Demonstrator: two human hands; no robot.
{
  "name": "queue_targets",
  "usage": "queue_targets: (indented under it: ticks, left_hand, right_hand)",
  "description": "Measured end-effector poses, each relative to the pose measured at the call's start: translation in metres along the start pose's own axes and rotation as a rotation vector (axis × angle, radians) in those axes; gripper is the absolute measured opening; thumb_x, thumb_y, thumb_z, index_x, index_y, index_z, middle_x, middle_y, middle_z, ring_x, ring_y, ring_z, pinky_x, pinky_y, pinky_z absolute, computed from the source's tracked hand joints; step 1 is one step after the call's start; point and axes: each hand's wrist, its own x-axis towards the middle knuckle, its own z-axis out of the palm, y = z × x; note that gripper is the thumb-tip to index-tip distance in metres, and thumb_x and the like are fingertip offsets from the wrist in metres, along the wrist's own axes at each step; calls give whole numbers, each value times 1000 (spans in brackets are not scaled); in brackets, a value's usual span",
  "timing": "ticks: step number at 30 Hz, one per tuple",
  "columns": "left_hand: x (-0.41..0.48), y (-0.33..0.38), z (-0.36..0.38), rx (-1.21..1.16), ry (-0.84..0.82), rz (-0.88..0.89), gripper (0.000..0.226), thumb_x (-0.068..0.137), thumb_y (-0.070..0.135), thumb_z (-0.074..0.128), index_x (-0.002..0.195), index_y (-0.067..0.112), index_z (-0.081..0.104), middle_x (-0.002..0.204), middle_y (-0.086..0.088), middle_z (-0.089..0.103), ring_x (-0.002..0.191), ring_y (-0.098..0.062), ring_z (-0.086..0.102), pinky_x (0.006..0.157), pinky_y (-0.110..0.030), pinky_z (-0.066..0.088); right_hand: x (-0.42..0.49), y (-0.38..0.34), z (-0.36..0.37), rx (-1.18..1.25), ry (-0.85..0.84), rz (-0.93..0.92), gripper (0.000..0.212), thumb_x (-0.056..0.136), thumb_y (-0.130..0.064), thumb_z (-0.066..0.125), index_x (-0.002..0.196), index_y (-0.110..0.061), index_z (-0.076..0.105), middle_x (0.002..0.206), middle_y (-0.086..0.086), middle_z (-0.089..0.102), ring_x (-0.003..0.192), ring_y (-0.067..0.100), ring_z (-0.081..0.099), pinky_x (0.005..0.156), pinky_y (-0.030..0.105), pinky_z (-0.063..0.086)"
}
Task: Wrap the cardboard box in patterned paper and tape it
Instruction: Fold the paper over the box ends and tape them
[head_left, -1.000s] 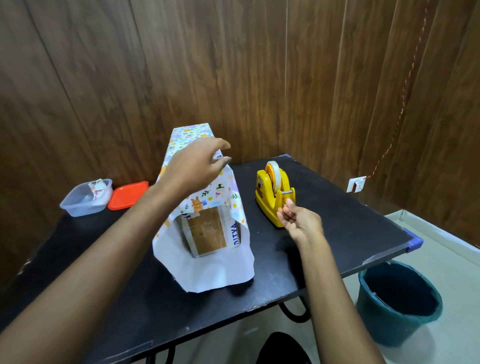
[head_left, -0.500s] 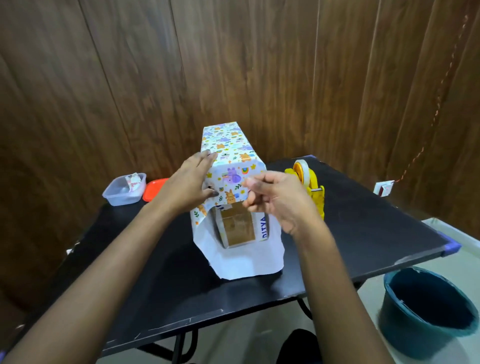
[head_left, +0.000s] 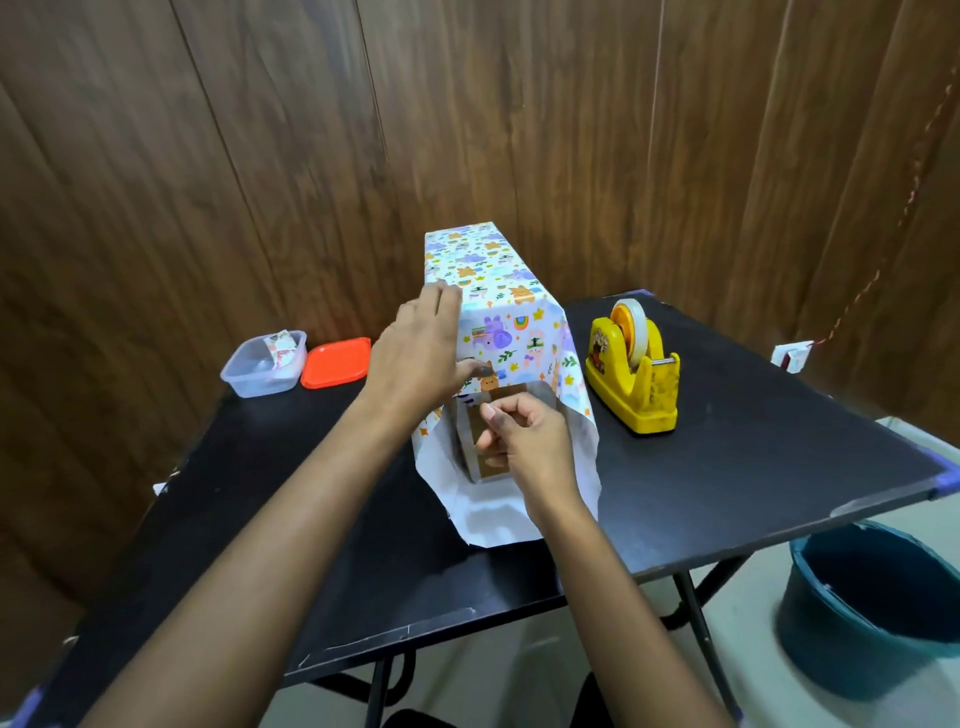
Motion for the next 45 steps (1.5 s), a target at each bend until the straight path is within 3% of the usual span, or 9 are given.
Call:
queue_targets:
  ticks: [3,10,17,23,28,32,36,41,45]
  left_hand:
    - [-1,-2,1,21,1,20,78,78,39,72,137,11,30,143,-5,31,120,-27,42,79,-39,46]
    - [-3,-10,-6,68,-78,53,84,79,21,72,145,14,21,152,-2,21,127,-26,38,81,-38,44]
    - [-3,-8,-9,94,-103,47,78,85,13,62,148,15,15,156,-2,14,135,-23,33,81,-36,44]
    - [-4,-6,-13,120,-110,59,78,86,17,61,148,15,14,156,-3,14,138,-21,28,86,-34,43]
    - [-4,-6,-14,142,-109,70,76,87,18,61,147,14,15,156,-3,15,138,-21,27,87,-33,43]
    - [-5,-7,-15,154,-115,69,78,85,18,63,146,14,15,155,-4,15,137,-22,29,87,-35,43]
    - [-4,-9,-12,155,-102,62,78,86,17,64,147,15,16,155,-3,16,136,-21,30,88,-34,44]
    - [-3,-8,-11,153,-105,58,77,85,17,64,146,15,17,155,-3,17,135,-22,32,85,-35,45]
    - [-2,-9,-11,142,-108,59,77,85,15,64,146,15,17,155,-3,17,135,-22,33,84,-34,45]
  right_hand:
    - [2,4,0,7,-14,4,20,93,-9,56,73,-13,59,51,0,58,49,10,50,54,25,44]
    - [8,1,15,-38,-23,-64,20,92,-8,57,73,-10,59,53,4,55,44,1,49,50,14,45]
    - [20,11,31,-285,135,-149,26,91,-18,57,65,-19,56,56,0,60,59,16,57,67,41,51]
    - [17,4,44,-528,281,-169,19,96,-21,49,96,-8,63,94,11,69,91,26,61,80,36,48]
    - [18,3,47,-552,306,-107,23,97,-24,49,105,-6,59,103,10,67,97,27,62,80,32,46]
    - [23,11,45,-457,336,-36,38,88,-39,61,102,-4,60,100,8,68,95,25,63,78,29,46]
    - [23,26,30,-412,322,45,55,73,-63,66,84,-9,65,79,5,71,78,22,66,70,30,51]
    - [22,23,18,-489,255,96,50,79,-61,61,57,-16,53,53,2,64,53,18,63,59,30,49]
    - [23,30,7,-405,174,186,43,78,-47,69,54,-14,56,45,1,62,51,23,65,68,40,58]
